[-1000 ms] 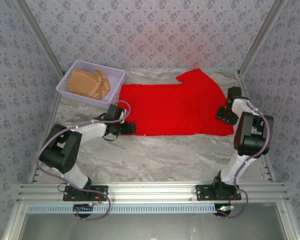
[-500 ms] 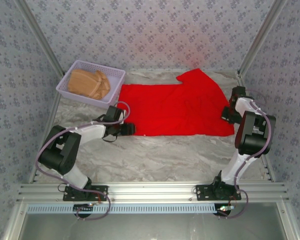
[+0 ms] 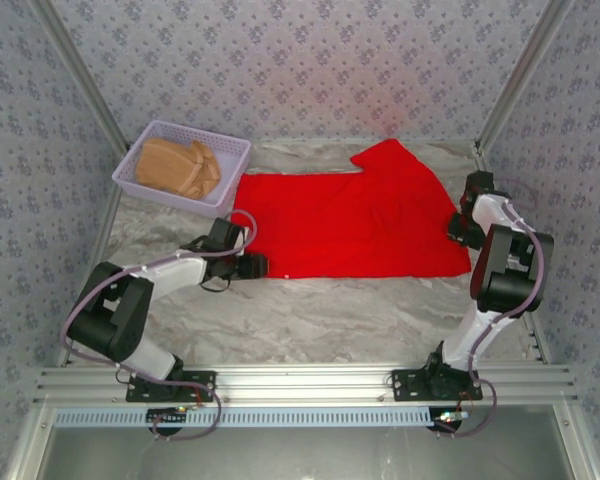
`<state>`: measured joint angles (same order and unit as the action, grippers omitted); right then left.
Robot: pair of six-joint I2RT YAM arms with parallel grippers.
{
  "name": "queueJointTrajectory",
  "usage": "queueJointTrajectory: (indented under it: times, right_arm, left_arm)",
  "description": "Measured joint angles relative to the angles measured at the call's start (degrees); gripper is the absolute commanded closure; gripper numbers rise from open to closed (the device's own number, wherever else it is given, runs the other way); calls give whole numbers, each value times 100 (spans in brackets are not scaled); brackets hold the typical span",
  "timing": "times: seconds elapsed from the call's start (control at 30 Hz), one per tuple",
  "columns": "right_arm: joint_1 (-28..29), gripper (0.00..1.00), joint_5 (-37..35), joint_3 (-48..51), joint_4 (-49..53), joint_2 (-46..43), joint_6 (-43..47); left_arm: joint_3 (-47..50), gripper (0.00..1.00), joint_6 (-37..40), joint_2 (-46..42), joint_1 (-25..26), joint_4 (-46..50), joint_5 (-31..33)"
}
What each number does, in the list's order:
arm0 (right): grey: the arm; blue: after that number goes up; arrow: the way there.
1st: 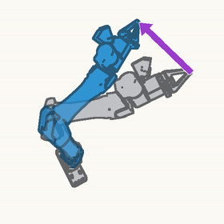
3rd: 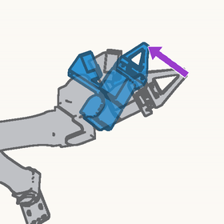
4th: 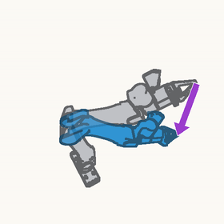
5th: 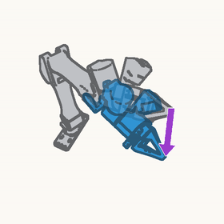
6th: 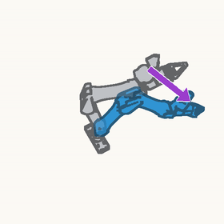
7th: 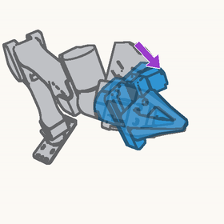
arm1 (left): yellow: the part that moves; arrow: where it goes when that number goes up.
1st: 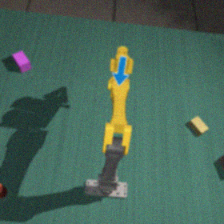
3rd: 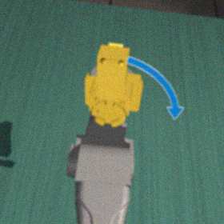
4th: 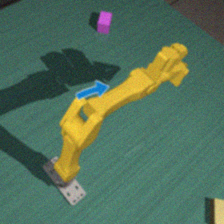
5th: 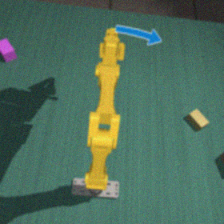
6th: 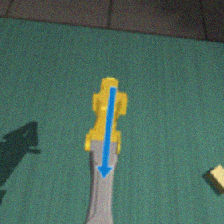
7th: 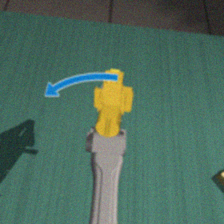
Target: Fold the inside-out t-shirt
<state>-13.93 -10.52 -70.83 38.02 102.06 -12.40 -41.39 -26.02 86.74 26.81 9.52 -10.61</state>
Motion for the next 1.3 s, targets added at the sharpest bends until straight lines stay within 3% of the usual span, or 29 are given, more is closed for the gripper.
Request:
queueJointTrajectory:
  times: [0.2,0.37,0.6,0.83,1.07,1.3]
  right_arm:
    - [608,48,577,415,-367,-887,-164]
    - [1113,51,1329,433,-802,-457,-321]
    - [1054,53,1600,352,-730,374,-520]
    - [901,55,1663,323,-588,444,-562]
    - [1016,56,1637,892,-597,15,-588]
    - [1311,55,1550,2116,-529,-1056,-804]
  left_arm:
    - [-127,28,-81,-658,35,232,251]
    - [-662,28,-85,-284,33,96,243]
    - [-981,29,-79,612,33,76,219]
    - [-568,30,-59,647,33,13,87]
    - [474,29,-216,-358,181,-157,79]
    - [1257,29,-852,-1506,629,247,251]
